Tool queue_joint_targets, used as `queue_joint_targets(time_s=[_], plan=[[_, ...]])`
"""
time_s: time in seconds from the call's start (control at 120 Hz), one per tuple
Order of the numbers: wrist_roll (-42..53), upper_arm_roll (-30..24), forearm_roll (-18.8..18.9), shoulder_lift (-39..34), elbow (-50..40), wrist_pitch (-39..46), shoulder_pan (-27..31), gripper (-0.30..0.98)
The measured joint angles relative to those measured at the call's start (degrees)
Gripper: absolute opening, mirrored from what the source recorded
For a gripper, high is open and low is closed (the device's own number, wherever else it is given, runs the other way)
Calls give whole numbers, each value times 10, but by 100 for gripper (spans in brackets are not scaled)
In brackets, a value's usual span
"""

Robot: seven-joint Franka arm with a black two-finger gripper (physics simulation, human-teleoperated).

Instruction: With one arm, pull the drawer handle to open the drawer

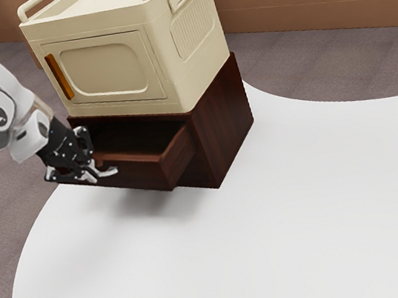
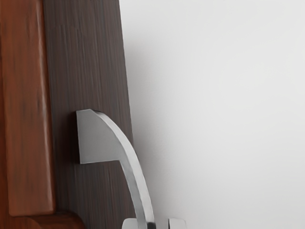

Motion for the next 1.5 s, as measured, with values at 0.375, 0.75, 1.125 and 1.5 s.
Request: queue_joint_targets(time_s=[0.375, 0.75, 1.125, 1.5], plan=[[1, 2, 3, -32, -35, 2, 2, -4], [2, 10, 11, -60, -63, 4, 6, -4], [1, 11, 20, -87, -91, 7, 7, -1], [-5, -10, 18, -118, 71, -46, 5, 39]])
